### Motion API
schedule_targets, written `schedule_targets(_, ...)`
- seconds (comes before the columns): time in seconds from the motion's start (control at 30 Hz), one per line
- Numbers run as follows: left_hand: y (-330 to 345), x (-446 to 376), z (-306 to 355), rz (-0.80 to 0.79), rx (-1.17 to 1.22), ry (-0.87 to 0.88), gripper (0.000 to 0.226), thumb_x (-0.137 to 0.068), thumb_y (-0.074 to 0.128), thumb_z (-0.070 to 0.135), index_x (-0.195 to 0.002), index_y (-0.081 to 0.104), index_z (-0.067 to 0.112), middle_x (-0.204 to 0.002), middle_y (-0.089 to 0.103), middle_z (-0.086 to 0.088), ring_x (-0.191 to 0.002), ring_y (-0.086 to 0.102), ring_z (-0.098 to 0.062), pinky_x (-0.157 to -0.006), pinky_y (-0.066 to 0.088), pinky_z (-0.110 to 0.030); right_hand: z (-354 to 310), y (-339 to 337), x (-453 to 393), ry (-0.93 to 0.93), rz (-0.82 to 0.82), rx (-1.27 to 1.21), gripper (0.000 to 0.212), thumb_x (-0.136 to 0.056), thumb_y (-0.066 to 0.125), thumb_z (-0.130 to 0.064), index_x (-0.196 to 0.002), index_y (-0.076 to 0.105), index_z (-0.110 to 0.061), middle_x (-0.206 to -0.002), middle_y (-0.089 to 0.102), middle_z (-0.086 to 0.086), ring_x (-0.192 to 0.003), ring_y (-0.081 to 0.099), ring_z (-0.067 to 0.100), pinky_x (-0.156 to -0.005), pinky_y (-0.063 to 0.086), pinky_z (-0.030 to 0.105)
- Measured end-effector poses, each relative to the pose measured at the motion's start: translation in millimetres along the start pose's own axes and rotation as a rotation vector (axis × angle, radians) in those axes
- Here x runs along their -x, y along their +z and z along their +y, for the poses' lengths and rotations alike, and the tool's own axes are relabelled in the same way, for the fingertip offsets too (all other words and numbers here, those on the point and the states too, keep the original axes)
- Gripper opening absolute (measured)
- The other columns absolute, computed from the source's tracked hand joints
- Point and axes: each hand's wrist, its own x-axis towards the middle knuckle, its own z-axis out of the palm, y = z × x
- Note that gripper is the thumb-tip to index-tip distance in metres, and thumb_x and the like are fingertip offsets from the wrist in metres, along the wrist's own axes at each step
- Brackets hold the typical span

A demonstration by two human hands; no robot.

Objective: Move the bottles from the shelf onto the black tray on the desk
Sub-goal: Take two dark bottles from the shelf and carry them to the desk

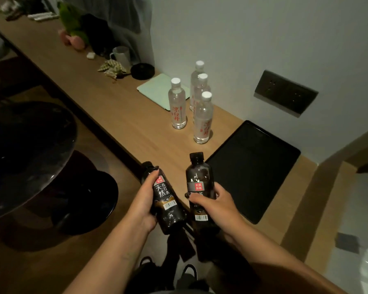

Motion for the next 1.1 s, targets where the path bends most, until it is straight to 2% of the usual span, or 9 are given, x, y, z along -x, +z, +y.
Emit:
schedule_targets(0.1, 11, -31, 24, 0.012, -0.05, 0.0, 0.056, -0.072, 0.073, 0.049, -0.111, 0.064, 0.01, -0.095, 0.068, -0.013, -0.088, 0.066, -0.03, -0.092, 0.052, -0.046, -13, -2, -23, -0.037, 0.093, 0.008, 0.032, -0.065, 0.082, -0.024, -0.092, 0.067, -0.03, -0.09, 0.072, -0.004, -0.085, 0.068, 0.011, -0.083, 0.056, 0.033)
schedule_targets(0.23, 27, -75, 60, -0.021, -0.173, 0.019, 0.075, -0.058, 0.08, 0.054, -0.116, 0.064, 0.009, -0.108, 0.071, -0.016, -0.096, 0.068, -0.033, -0.085, 0.055, -0.044, -26, 2, -60, -0.06, 0.208, -0.004, 0.036, -0.061, 0.086, -0.022, -0.091, 0.067, -0.027, -0.092, 0.072, -0.004, -0.086, 0.068, 0.011, -0.081, 0.055, 0.031)
schedule_targets(0.4, 48, -124, 111, -0.12, -0.297, -0.002, 0.082, -0.044, 0.087, 0.053, -0.112, 0.067, 0.011, -0.104, 0.073, -0.015, -0.094, 0.071, -0.032, -0.088, 0.054, -0.047, -39, 15, -119, -0.058, 0.407, 0.135, 0.056, -0.044, 0.081, -0.047, -0.096, 0.066, -0.033, -0.104, 0.062, -0.004, -0.101, 0.059, 0.015, -0.093, 0.05, 0.04)
schedule_targets(0.47, 56, -142, 131, -0.178, -0.323, -0.003, 0.075, -0.049, 0.088, 0.047, -0.111, 0.067, 0.012, -0.102, 0.074, -0.014, -0.094, 0.071, -0.03, -0.084, 0.056, -0.045, -46, 21, -140, -0.052, 0.488, 0.194, 0.049, -0.051, 0.081, -0.042, -0.096, 0.063, -0.033, -0.102, 0.055, -0.005, -0.105, 0.052, 0.018, -0.094, 0.046, 0.038)
schedule_targets(0.57, 68, -163, 156, -0.175, -0.406, 0.076, 0.042, -0.07, 0.081, 0.025, -0.107, 0.066, 0.011, -0.097, 0.075, -0.011, -0.089, 0.071, -0.026, -0.072, 0.056, -0.036, -57, 30, -166, -0.028, 0.566, 0.202, 0.047, -0.059, 0.084, -0.033, -0.099, 0.06, -0.029, -0.105, 0.053, -0.003, -0.108, 0.051, 0.019, -0.091, 0.044, 0.031)
schedule_targets(0.7, 75, -191, 175, -0.169, -0.686, 0.246, 0.061, -0.06, 0.088, 0.015, -0.113, 0.059, 0.01, -0.107, 0.069, -0.006, -0.095, 0.067, -0.023, -0.086, 0.055, -0.041, -71, 44, -190, -0.029, 0.689, 0.201, 0.045, -0.063, 0.084, -0.022, -0.095, 0.054, -0.03, -0.101, 0.055, -0.01, -0.1, 0.055, 0.011, -0.083, 0.043, 0.024)
schedule_targets(0.87, 78, -211, 184, -0.183, -0.956, 0.423, 0.068, -0.064, 0.086, 0.011, -0.122, 0.05, 0.012, -0.116, 0.059, -0.003, -0.108, 0.056, -0.022, -0.095, 0.047, -0.039, -75, 58, -213, -0.016, 0.74, 0.338, 0.044, -0.064, 0.082, -0.025, -0.101, 0.057, -0.02, -0.102, 0.057, -0.007, -0.096, 0.055, 0.011, -0.083, 0.046, 0.026)
schedule_targets(1.0, 73, -229, 184, -0.255, -1.07, 0.485, 0.065, -0.06, 0.089, 0.023, -0.113, 0.052, 0.012, -0.108, 0.062, 0.004, -0.102, 0.059, -0.015, -0.088, 0.045, -0.031, -72, 64, -229, -0.002, 0.715, 0.418, 0.033, -0.068, 0.075, -0.036, -0.095, 0.057, -0.028, -0.096, 0.06, -0.008, -0.092, 0.058, 0.009, -0.077, 0.047, 0.022)
schedule_targets(1.1, 73, -233, 184, -0.29, -1.114, 0.48, 0.067, -0.062, 0.088, 0.019, -0.114, 0.046, 0.017, -0.108, 0.052, 0.008, -0.105, 0.051, -0.013, -0.092, 0.039, -0.031, -69, 66, -235, 0.041, 0.703, 0.458, 0.034, -0.071, 0.074, -0.041, -0.099, 0.058, -0.029, -0.099, 0.06, -0.009, -0.093, 0.057, 0.007, -0.083, 0.049, 0.024)
